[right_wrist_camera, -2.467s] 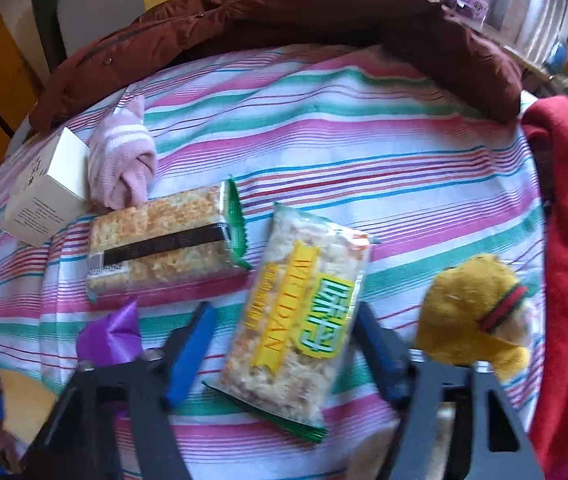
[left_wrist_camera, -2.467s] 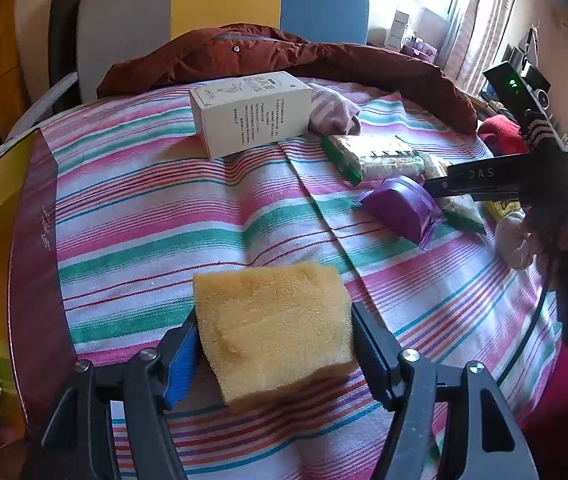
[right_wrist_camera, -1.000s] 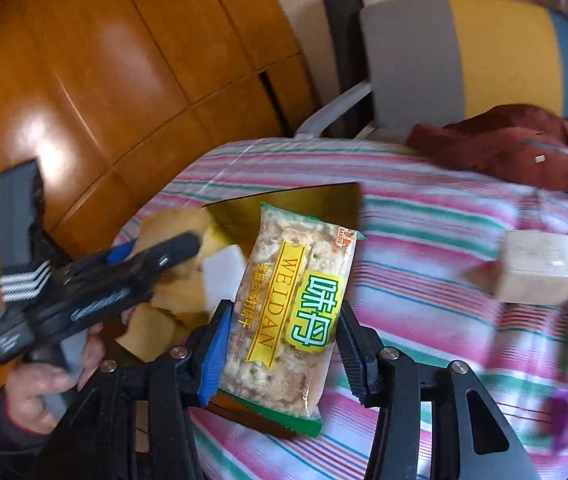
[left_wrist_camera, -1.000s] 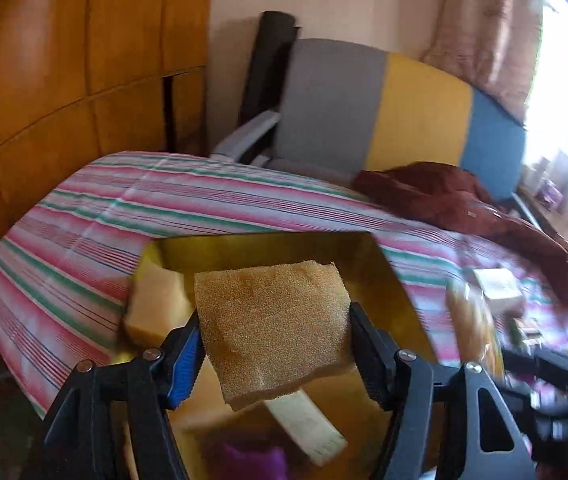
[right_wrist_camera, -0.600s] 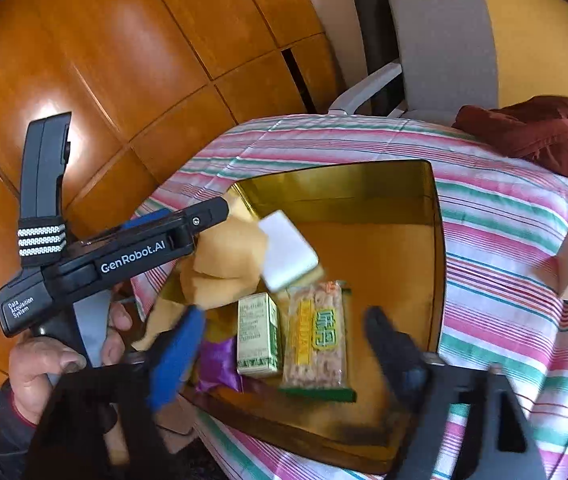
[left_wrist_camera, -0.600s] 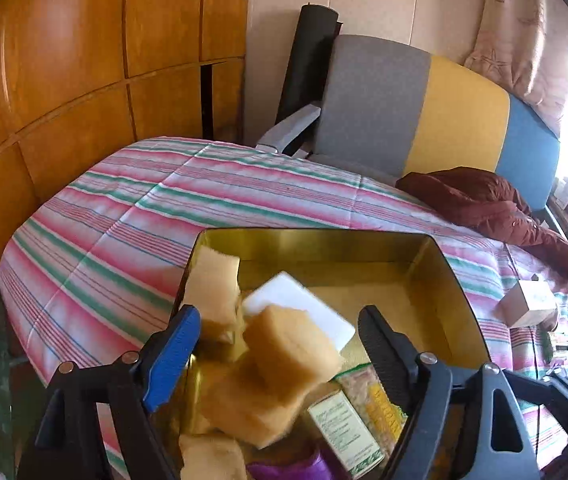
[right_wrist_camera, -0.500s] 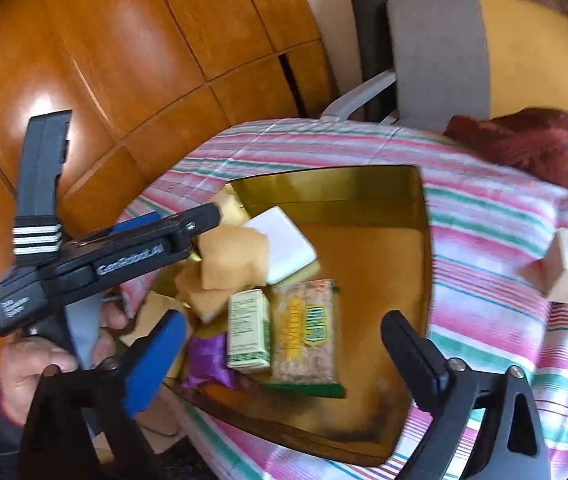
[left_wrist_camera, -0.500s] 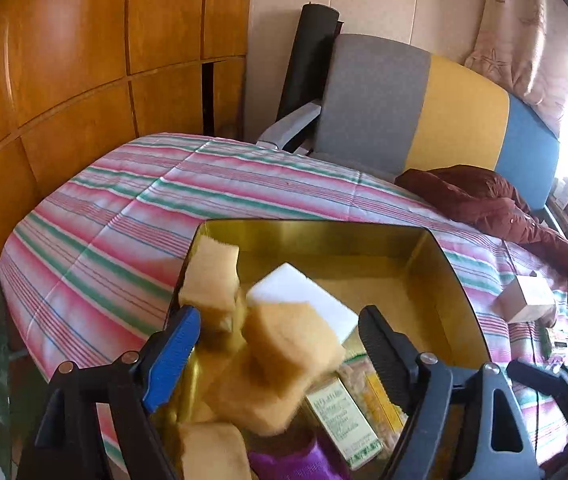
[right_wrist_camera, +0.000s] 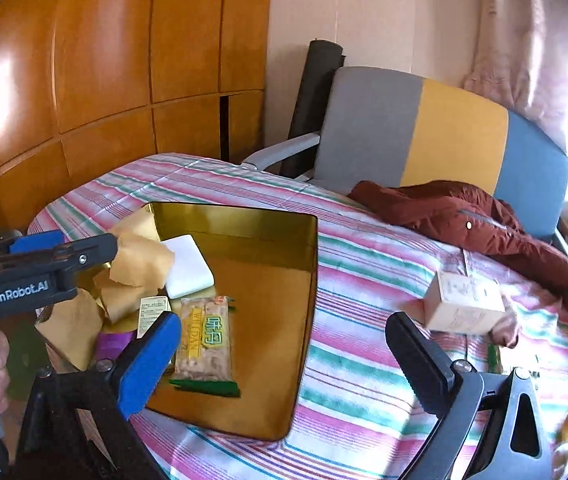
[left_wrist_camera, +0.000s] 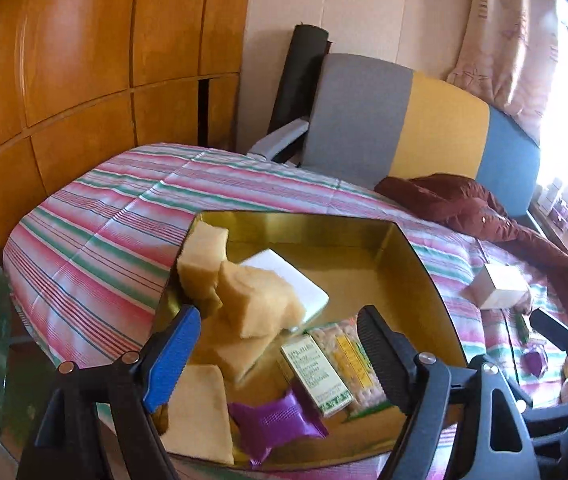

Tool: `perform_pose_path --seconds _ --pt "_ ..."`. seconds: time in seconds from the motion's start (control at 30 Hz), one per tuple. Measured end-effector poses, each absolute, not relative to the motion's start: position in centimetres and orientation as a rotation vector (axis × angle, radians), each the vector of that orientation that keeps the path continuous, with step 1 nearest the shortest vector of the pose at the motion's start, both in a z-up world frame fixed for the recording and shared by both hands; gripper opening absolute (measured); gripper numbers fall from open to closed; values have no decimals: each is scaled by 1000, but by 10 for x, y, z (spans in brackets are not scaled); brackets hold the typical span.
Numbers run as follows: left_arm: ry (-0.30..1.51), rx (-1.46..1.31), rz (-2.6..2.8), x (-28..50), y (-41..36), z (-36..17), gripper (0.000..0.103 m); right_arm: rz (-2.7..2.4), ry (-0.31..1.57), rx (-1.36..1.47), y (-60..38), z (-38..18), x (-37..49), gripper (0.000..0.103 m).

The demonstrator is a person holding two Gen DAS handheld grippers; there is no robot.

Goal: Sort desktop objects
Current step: 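Carry the sponge and snack bag to the gold tray and open both tools, then move both open tools back over the remaining items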

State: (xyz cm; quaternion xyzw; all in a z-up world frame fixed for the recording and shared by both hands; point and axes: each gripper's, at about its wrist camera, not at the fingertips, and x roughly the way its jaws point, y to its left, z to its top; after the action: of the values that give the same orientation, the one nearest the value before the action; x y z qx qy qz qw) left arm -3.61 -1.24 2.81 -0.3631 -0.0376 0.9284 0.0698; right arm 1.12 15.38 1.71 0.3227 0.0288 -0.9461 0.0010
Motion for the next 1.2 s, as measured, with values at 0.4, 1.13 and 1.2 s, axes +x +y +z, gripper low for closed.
perform_pose_path --seconds 0.4,1.13,1.2 --pt "-13 -1119 2667 -22 20 19 72 -3045 -8 1113 204 11 30 103" --pt "78 -1132 2304 8 115 16 73 -3200 -340 1431 360 10 75 103" --pt "98 -1133 2271 12 124 16 74 -3236 -346 1452 379 13 83 103"
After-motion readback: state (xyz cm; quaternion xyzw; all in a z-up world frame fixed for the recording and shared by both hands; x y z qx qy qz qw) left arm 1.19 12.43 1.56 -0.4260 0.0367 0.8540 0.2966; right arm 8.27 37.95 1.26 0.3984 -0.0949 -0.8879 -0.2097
